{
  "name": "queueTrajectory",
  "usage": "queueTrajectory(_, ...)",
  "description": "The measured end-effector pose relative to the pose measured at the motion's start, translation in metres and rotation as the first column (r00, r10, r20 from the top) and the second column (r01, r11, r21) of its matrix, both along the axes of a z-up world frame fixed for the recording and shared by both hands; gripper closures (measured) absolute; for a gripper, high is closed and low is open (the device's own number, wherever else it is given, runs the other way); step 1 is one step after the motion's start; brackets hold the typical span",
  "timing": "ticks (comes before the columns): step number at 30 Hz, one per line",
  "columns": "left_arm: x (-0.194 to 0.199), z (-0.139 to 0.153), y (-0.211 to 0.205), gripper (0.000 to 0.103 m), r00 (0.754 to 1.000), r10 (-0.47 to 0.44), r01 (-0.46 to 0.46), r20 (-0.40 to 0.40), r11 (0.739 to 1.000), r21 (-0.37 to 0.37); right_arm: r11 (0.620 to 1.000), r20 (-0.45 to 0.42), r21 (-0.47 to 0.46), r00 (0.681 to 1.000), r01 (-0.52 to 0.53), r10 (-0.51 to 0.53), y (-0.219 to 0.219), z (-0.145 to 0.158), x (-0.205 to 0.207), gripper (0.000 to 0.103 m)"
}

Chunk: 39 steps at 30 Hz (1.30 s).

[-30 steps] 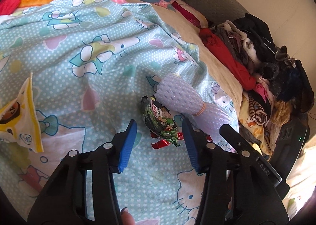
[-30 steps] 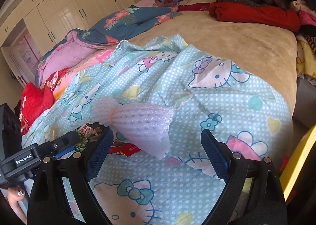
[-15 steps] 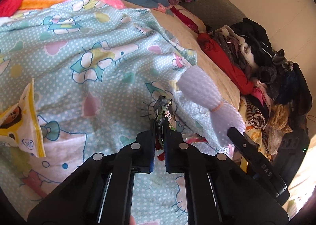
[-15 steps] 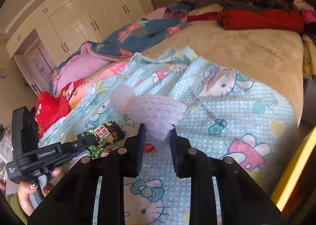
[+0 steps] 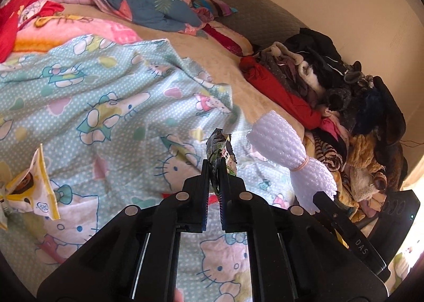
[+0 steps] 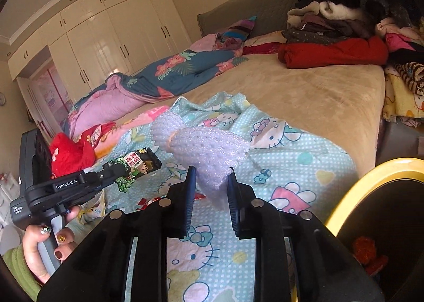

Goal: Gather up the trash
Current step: 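Carry the white mesh sleeve and green wrapper over the yellow bin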

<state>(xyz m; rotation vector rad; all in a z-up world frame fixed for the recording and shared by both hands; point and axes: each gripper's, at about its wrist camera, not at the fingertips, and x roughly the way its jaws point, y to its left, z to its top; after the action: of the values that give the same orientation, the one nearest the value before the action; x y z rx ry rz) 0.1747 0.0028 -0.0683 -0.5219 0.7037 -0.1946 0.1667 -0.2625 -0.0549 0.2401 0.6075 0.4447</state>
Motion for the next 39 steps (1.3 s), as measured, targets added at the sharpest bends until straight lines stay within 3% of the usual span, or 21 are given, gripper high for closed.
queueTrajectory(18,-0.015,0.03,-0.037,0.1,0.993,-0.096,0.094,0.066,0.995,0.037,0.998,0.076,-0.045,0.996,0.049,-0.046,-0.033,0.033,-0.038,0.081)
queueTrajectory(39,-0.032,0.047,-0.075,0.1,0.974,-0.2,0.194,0.107,0.979,0.062,0.988,0.099,-0.089,0.988,0.123,-0.115,-0.064,0.054,-0.067,0.081)
